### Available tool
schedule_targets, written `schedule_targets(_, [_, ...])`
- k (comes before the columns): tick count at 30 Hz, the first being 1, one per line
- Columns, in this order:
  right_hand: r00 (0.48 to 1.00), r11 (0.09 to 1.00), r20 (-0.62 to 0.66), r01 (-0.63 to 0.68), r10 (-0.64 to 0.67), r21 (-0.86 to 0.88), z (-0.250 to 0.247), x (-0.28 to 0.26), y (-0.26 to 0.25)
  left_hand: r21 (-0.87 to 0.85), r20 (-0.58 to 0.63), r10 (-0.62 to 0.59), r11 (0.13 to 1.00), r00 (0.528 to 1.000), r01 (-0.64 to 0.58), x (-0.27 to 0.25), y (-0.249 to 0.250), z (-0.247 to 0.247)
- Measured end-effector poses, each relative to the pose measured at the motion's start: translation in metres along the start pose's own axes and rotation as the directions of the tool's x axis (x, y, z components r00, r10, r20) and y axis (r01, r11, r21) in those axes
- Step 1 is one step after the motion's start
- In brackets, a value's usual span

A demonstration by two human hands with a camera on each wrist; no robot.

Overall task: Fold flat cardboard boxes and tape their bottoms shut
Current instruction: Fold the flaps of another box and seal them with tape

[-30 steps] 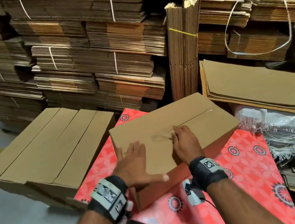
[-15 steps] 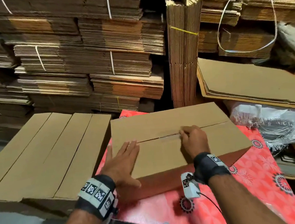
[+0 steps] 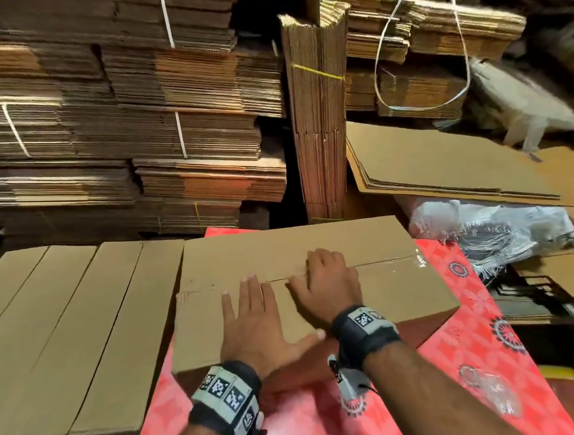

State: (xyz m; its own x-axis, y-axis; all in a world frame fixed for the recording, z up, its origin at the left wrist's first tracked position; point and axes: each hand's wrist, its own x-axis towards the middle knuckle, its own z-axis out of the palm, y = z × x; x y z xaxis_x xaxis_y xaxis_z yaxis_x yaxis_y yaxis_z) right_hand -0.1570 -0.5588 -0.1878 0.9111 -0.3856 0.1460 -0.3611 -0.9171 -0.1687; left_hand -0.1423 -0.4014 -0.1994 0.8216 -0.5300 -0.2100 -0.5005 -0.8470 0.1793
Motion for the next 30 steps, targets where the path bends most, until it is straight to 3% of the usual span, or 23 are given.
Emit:
schedule_targets(2, [1.000, 0.995, -0.008, -0.029, 0.029, -0.092, 0.005, 0.004, -0.003, 0.045, -0.053, 0.010, 0.999, 0.999, -0.008, 0.000, -0.002, 0.006])
schedule_targets(7, [0.991, 0.992, -0.109, -0.083, 0.073, -0.098, 0.001, 0.012, 0.030, 0.096, -0.062, 0.080, 0.993, 0.995, -0.074, 0.003, -0.022, 0.003])
schedule_targets(9, [0.974, 0.982, -0.128, -0.188, 0.184, -0.016, -0.004, 0.012, 0.062, 0.117, -0.038, 0.122, 0.986, 0.992, -0.117, 0.008, -0.037, -0.002])
schedule_targets(12, [0.895, 0.898, -0.159, -0.379, 0.417, 0.224, -0.016, 0.004, 0.118, 0.150, -0.005, 0.182, 0.972, 0.983, -0.179, 0.021, -0.066, -0.012])
schedule_targets(15, [0.852, 0.843, -0.145, -0.447, 0.503, 0.298, -0.030, -0.010, 0.149, 0.157, 0.016, 0.214, 0.964, 0.977, -0.214, 0.037, -0.080, -0.020])
schedule_targets(19, [0.866, 0.867, -0.131, -0.452, 0.483, 0.210, -0.032, -0.011, 0.149, 0.115, 0.019, 0.201, 0.973, 0.979, -0.202, 0.046, -0.058, -0.022])
schedule_targets(23, [0.904, 0.910, -0.109, -0.412, 0.414, 0.040, -0.032, -0.011, 0.116, 0.097, 0.000, 0.211, 0.973, 0.977, -0.210, 0.037, -0.018, -0.011])
schedule_targets(30, [0.957, 0.942, -0.017, -0.288, 0.289, -0.171, -0.014, -0.002, 0.097, 0.004, -0.034, 0.261, 0.965, 0.965, -0.262, 0.025, 0.053, -0.001])
